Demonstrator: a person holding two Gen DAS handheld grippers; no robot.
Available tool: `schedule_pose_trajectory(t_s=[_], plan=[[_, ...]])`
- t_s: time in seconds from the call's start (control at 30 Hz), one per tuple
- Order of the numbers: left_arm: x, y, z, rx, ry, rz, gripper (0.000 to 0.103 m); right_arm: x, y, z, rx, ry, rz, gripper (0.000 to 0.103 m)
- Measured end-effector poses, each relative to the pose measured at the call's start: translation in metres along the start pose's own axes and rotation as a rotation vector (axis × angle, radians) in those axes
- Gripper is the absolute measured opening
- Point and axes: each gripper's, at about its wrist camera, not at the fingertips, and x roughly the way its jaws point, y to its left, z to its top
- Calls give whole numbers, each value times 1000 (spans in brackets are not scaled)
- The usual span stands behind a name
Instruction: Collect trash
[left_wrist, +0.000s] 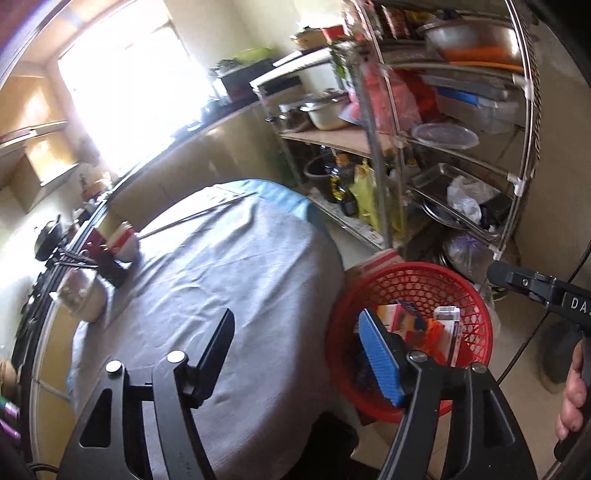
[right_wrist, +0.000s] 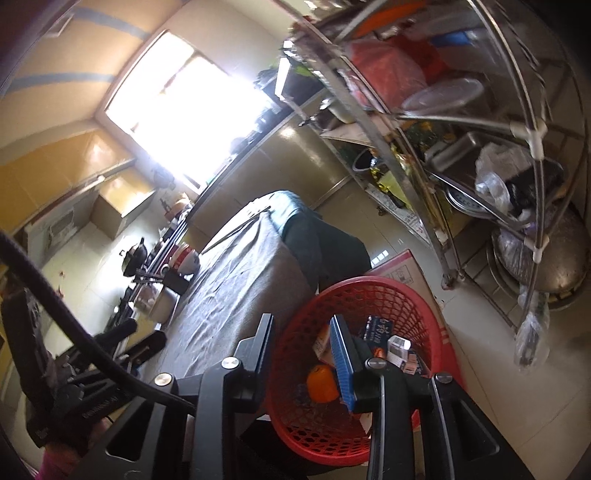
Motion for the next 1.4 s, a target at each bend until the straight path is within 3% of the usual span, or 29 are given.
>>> schedule_pose_trajectory(t_s=[0.07, 0.1, 0.13, 0.67, 0.83, 1.1, 1.4], plan=[[-12, 11, -3, -19, -15, 27, 75, -3, 12, -2, -38, 2, -10, 46], [-19, 20, -4, -36, -24, 40, 77, -4, 18, -3, -57, 2, -18, 67], [-23, 25, -5, -49, -28, 47, 78, -6, 25, -5, -73, -7, -24, 72], [-119, 135, -54, -279, -122, 234, 85, -28, 157, -32, -365, -53, 23, 72], [-149, 172, -76, -370, -138, 333, 86, -36, 214, -49, -485, -73, 58, 72], [-179, 231, -119, -536, -153, 450, 86, -33, 287, -69, -573, -51, 110, 72], [-195, 263, -157, -616, -174, 491, 86, -21, 352, -102, -630, -30, 125, 72]])
